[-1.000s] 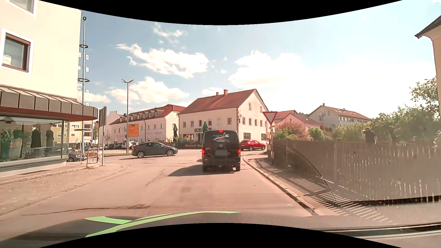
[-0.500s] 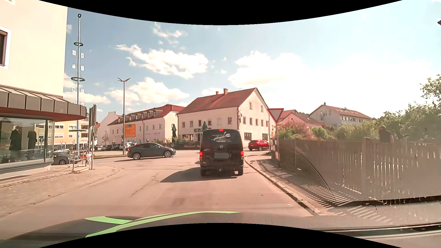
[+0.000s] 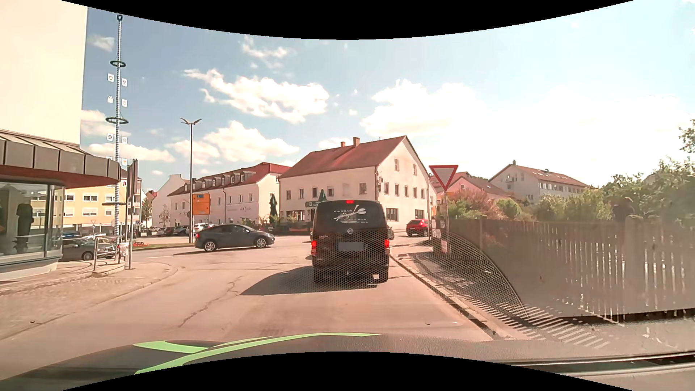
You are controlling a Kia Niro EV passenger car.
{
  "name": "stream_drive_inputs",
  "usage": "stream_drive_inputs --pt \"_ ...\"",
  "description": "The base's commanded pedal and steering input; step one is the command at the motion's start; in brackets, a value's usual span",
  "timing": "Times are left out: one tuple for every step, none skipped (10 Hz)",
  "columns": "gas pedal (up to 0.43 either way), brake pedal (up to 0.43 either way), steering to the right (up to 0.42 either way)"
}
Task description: Follow the waypoints while adhering to traffic rules and regulations
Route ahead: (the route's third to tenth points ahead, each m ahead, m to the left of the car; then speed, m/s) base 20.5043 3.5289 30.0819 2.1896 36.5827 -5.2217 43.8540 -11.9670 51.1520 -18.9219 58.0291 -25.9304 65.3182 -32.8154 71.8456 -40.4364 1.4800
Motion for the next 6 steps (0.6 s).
stream_drive_inputs --pt "0.000 0.085 -0.004" --pt "0.000 0.073 -0.004" --pt "0.000 0.067 -0.004" --pt "0.000 0.067 -0.004" --pt "0.000 0.073 -0.004" --pt "0.000 0.067 -0.004"
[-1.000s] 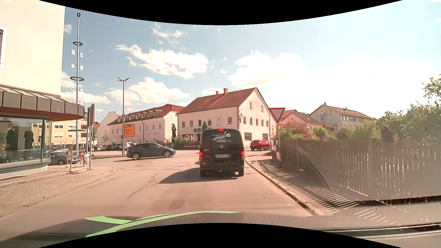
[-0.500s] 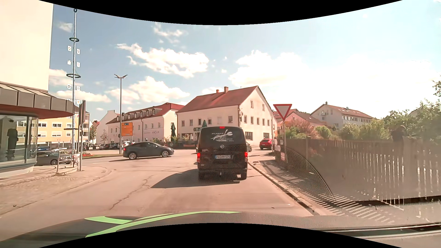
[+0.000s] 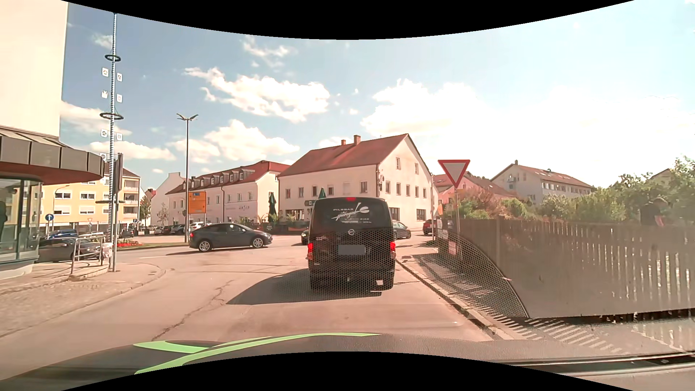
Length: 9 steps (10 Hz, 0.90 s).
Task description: Follow the waypoints while adhering to traffic rules and regulations
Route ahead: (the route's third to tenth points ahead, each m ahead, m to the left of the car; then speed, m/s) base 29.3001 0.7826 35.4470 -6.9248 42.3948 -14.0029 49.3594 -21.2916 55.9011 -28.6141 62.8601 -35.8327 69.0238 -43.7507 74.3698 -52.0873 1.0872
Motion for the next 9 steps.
stream_drive_inputs --pt "0.000 0.061 -0.004" --pt "0.000 0.061 -0.004" --pt "0.000 0.049 -0.004" --pt "0.000 0.049 -0.004" --pt "0.000 0.043 -0.004" --pt "0.000 0.006 -0.004" --pt "0.000 0.000 -0.004" --pt "0.000 0.000 -0.004" --pt "0.000 0.000 -0.003"
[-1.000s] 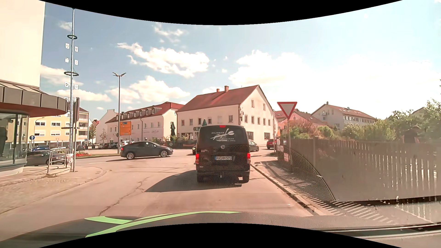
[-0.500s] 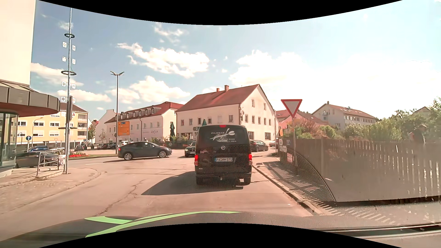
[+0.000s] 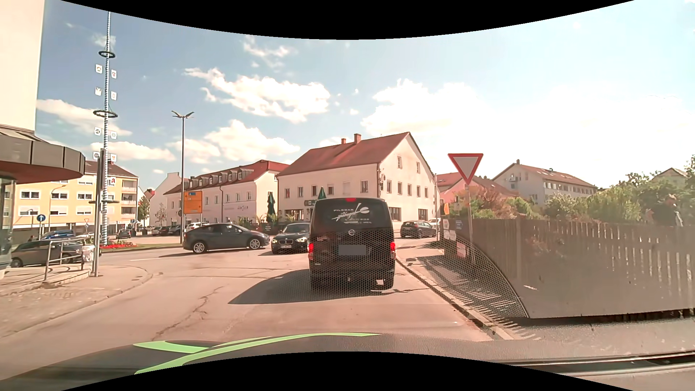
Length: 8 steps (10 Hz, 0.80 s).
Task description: Follow the waypoints while adhering to traffic rules and regulations
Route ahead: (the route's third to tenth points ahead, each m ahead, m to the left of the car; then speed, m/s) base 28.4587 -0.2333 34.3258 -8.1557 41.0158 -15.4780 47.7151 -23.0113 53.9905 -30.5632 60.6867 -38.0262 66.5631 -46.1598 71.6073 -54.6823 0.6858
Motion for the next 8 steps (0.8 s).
stream_drive_inputs --pt "0.000 0.000 0.000" --pt "0.000 0.000 0.000" --pt "0.020 0.000 0.001" --pt "0.039 0.000 0.003" --pt "0.047 0.000 0.004" --pt "0.059 0.000 0.006" --pt "0.067 0.000 0.006" --pt "0.067 0.000 0.006"
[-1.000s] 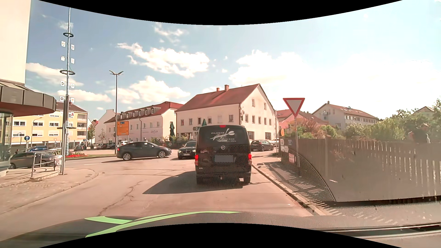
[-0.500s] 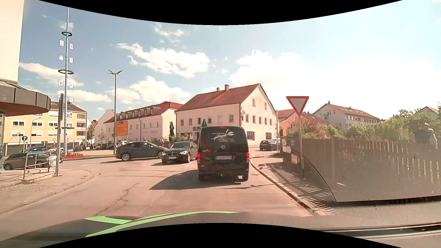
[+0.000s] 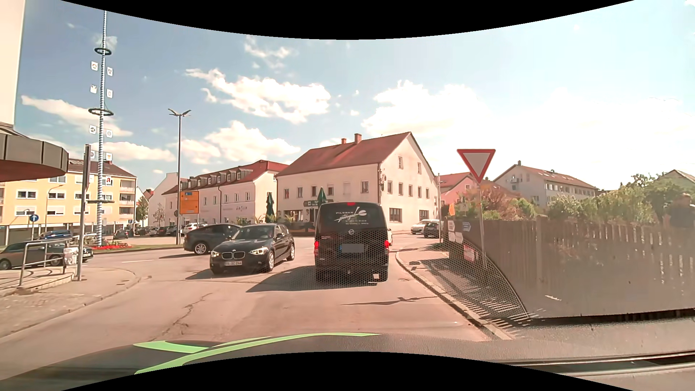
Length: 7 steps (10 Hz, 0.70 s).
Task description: Follow the waypoints while adhering to traffic rules and regulations
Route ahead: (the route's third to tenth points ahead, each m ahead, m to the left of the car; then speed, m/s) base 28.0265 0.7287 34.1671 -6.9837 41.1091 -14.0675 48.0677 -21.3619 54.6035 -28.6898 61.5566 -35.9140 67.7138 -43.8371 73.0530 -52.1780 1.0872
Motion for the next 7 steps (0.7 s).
stream_drive_inputs --pt "0.079 0.000 0.006" --pt "0.079 0.000 0.005" --pt "0.079 0.000 0.005" --pt "0.079 0.000 0.004" --pt "0.079 0.000 0.001" --pt "0.079 0.000 0.000" --pt "0.079 0.000 0.000"
